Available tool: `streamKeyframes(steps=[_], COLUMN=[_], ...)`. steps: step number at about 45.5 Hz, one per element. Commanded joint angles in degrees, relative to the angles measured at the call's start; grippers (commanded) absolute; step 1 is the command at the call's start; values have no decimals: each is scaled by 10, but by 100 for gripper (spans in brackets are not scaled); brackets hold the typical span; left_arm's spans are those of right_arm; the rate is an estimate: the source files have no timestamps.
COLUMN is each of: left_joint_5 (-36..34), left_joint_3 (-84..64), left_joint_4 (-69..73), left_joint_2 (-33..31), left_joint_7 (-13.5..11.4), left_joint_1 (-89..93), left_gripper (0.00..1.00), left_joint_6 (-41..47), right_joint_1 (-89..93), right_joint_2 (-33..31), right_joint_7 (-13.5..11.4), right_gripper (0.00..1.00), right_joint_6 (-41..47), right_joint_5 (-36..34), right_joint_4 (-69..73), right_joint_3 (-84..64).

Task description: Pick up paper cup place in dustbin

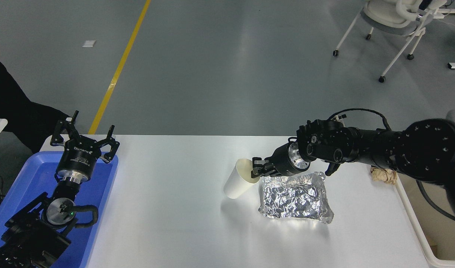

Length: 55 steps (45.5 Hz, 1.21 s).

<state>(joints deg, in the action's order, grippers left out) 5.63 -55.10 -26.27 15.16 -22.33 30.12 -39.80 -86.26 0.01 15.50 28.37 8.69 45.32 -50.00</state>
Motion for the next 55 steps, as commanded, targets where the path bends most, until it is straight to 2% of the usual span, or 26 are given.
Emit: streamKeyframes(steps=[1, 10, 19, 48, 55], left_joint_5=[0, 0, 0, 0, 0], left_joint_3=[0, 0, 0, 0, 0], left_joint_4=[0, 0, 0, 1, 1], left_joint_2=[0, 0, 0, 0, 0], left_joint_7=[0, 0, 0, -1, -1], left_joint_1=[-1, -2, -2, -1, -1], left_gripper=[100, 100, 100, 100, 100], left_joint_6=[0, 0, 0, 0, 0], right_joint_1=[-183, -315, -419, -566, -572], right_joint_2=[0, -2, -47, -97, -142], right_joint_7=[-1, -2, -3, -7, -7], right_gripper=[0, 0, 0, 0, 0], right_joint_6=[39, 45, 61, 135, 147], right_joint_5=[-45, -45, -46, -38, 10], right_joint_4=[125, 239, 318, 352, 352], right_joint_3=[-5, -44, -71, -135, -162])
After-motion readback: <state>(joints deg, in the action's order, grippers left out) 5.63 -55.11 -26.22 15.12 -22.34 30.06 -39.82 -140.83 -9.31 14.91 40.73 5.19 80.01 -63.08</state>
